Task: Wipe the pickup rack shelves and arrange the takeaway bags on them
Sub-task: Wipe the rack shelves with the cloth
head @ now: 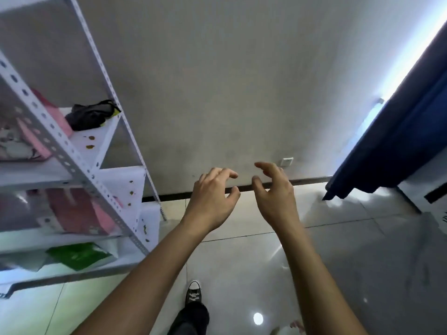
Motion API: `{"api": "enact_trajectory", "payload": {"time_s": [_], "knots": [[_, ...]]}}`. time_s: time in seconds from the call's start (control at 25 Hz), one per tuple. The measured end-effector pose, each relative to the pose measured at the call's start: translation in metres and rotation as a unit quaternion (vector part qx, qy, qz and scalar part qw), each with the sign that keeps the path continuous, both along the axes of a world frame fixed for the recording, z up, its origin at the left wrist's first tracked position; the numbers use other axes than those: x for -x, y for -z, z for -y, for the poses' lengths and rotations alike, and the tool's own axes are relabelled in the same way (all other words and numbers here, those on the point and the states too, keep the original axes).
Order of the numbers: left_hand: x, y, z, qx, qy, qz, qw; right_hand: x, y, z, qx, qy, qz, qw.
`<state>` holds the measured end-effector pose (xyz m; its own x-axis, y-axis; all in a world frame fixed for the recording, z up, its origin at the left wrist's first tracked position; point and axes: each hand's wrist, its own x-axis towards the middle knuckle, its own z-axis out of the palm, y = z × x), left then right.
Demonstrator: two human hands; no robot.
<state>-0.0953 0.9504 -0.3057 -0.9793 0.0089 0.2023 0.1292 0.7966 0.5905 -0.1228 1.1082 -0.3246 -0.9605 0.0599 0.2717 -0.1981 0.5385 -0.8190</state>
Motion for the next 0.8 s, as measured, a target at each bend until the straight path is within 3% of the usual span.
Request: {"api": "enact_trajectory", "payload": {"time_s": [0.32, 0.8], "knots": [[-0.107, -0.009, 0.134, -0.005, -0.201, -0.008, 0.980, -0.046, -0.005, 0.154, -0.005, -0.210, 0.017, 0.978], [-0.310, -0.024, 0.302, -0.028, -0.365, -0.027, 0.930, -0.205, -0.020, 0.370, -0.046, -0.377, -0.005, 0.925]]}}
